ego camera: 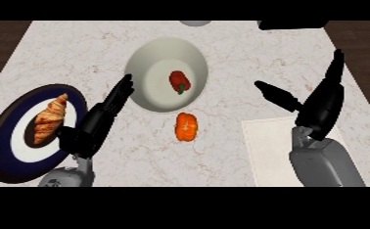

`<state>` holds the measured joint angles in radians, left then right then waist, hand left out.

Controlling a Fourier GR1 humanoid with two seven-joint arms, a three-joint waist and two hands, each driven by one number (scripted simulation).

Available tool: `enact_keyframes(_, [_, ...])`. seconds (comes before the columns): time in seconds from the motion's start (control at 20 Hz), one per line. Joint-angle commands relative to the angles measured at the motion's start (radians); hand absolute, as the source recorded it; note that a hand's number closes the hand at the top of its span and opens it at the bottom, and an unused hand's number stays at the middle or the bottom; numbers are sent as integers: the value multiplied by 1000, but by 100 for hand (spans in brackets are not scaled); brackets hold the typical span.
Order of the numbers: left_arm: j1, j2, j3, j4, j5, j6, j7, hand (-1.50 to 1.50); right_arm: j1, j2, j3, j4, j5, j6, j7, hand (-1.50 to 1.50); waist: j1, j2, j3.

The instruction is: Pick the bell pepper from the placemat and place it in the bowl

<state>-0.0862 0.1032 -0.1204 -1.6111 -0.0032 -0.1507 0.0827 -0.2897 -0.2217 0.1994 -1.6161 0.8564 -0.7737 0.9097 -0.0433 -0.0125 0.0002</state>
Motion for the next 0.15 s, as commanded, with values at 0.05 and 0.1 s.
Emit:
enact_keyframes(0.05, [8,-1,-1,-3,10,-21,-8,0,294,-105,3,-300,-163,7,-103,-150,21,8,0])
enact_keyframes(0.1, [-47,18,28,34,13,-26,13,0,330,-144,-22,-380,-194,35,-89,-150,13,7,0])
